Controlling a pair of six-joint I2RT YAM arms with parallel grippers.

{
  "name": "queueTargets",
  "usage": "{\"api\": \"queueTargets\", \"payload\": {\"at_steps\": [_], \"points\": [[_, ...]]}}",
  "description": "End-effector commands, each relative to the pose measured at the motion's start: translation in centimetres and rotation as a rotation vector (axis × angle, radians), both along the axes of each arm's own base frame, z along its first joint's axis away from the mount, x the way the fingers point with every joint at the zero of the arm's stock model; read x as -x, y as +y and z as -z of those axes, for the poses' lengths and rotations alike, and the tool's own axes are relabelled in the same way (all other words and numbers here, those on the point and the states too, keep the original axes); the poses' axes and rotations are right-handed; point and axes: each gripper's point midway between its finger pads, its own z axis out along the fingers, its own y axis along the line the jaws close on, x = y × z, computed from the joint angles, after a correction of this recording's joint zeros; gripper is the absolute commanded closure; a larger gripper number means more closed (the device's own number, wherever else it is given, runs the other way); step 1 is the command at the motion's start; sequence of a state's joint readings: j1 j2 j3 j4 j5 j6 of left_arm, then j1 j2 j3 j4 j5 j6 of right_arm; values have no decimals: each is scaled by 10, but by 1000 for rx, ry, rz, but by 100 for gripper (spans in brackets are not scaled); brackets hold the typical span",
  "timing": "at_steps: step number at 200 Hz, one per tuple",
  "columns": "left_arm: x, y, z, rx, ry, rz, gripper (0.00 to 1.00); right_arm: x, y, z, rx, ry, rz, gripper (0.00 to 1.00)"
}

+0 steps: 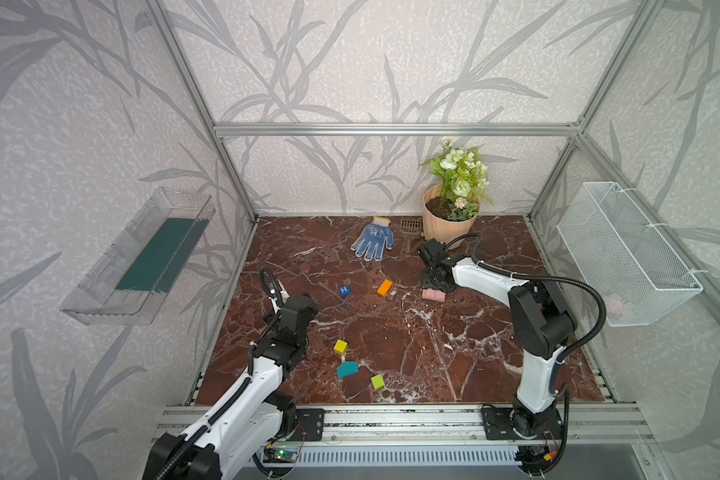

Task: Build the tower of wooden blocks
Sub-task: 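Lower the dark pink block across the two light pink blocks, then open the right gripper and raise it off the stack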

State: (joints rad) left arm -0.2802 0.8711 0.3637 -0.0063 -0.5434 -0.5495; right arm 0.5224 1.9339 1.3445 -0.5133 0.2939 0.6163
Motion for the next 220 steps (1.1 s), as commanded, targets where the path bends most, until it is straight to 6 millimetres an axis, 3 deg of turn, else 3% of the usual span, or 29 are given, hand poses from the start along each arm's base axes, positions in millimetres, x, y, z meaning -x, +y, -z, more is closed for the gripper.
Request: {"api": "queueTargets", "payload": {"at_steps": [1,123,220], "points": [[-2,1,-4,2,-14,-8,14,0,-3,-4,1,1,14,44],[-2,1,-4,2,-15,-9,14,5,-4,-6,-7,1,11,43],[-2,1,-3,2,-12,-5,14,3,-3,-12,-9,-8,9,17]]}}
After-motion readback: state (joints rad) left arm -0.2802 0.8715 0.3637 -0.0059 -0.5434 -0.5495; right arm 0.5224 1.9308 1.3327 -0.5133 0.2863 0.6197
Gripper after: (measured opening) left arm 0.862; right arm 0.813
